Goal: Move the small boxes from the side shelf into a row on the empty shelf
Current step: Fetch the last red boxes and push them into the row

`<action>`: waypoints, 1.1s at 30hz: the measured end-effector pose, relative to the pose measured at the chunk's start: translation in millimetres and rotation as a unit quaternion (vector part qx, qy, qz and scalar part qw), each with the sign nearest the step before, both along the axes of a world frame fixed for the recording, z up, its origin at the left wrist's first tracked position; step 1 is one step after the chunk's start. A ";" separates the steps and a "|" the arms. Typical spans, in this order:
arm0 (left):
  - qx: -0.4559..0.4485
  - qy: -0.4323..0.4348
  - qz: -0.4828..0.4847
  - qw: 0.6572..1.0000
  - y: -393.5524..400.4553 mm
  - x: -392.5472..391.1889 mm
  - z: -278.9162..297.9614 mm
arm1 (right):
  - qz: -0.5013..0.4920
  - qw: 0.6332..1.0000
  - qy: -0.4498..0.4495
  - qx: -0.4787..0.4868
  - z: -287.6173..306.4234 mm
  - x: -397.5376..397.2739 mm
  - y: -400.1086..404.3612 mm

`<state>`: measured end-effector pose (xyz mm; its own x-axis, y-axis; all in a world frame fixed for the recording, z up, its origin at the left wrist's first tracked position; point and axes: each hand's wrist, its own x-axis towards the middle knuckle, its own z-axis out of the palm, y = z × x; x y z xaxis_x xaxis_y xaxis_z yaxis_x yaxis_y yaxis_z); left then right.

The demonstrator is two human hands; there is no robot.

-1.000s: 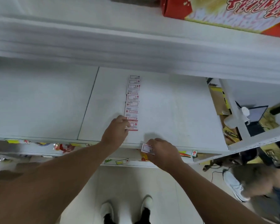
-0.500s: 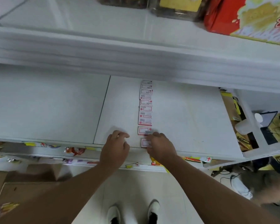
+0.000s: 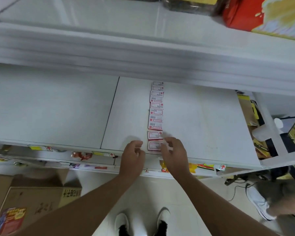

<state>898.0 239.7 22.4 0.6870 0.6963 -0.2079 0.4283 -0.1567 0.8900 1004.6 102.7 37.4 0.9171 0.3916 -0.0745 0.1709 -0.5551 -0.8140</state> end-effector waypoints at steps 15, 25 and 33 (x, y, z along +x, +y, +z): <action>-0.282 -0.121 0.102 0.946 -32.7 63.1 8.5 | -0.043 0.944 0.241 0.222 -2.3 -2.0 36.1; -0.270 -0.086 0.063 0.957 -7.3 88.8 15.8 | -0.056 0.948 0.236 0.207 -8.4 25.1 57.8; -0.271 -0.081 0.024 0.959 12.8 111.7 18.1 | -0.053 0.955 0.235 0.176 -4.9 45.7 66.0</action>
<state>1009.7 252.4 40.5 0.7113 0.5470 -0.4414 0.2728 0.3639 0.8906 1050.3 168.7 32.5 0.8507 0.3758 -0.3674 -0.3000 -0.2268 -0.9266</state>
